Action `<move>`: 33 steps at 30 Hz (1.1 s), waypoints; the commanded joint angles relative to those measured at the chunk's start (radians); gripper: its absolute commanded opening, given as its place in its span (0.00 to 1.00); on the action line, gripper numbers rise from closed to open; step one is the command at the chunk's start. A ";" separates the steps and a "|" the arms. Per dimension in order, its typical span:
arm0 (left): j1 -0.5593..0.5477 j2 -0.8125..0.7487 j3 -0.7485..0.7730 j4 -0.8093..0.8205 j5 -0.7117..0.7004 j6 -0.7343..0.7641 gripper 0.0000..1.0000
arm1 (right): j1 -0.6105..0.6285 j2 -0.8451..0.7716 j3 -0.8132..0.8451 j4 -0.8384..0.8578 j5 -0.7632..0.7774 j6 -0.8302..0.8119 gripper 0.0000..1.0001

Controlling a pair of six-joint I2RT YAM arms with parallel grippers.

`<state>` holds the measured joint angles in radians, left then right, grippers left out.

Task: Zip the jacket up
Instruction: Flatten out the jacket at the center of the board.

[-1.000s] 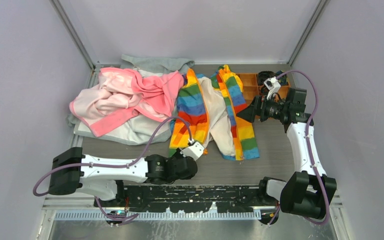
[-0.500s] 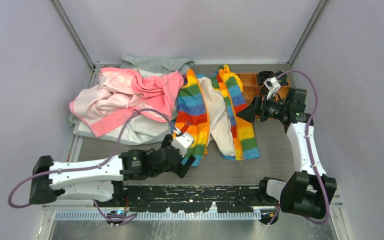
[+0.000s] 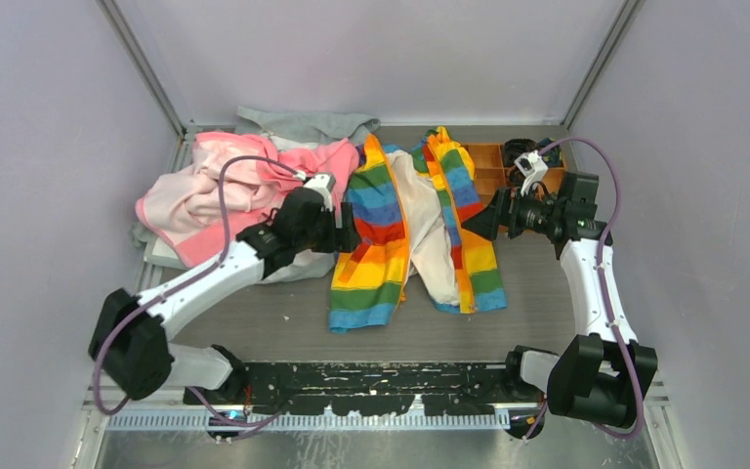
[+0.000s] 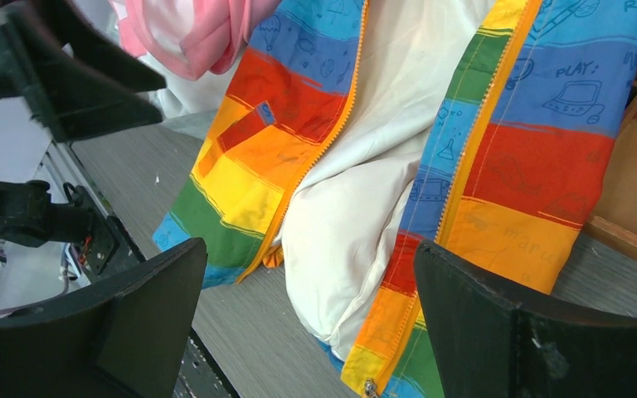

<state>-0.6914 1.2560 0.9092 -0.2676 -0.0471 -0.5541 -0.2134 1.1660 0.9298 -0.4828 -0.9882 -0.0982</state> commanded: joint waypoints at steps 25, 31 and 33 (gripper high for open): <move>0.079 0.544 0.517 -0.298 -0.247 0.161 0.00 | -0.004 0.007 0.029 -0.005 0.000 -0.035 1.00; 0.112 0.473 0.472 -0.281 -0.267 0.182 0.00 | -0.004 0.013 0.027 -0.008 0.008 -0.042 1.00; 0.112 0.453 0.462 -0.281 -0.261 0.183 0.01 | -0.005 0.017 0.027 -0.015 0.017 -0.052 1.00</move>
<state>-0.5888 1.7973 1.3823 -0.5667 -0.2638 -0.4019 -0.2134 1.1847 0.9298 -0.5034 -0.9783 -0.1234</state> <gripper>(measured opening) 0.007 0.996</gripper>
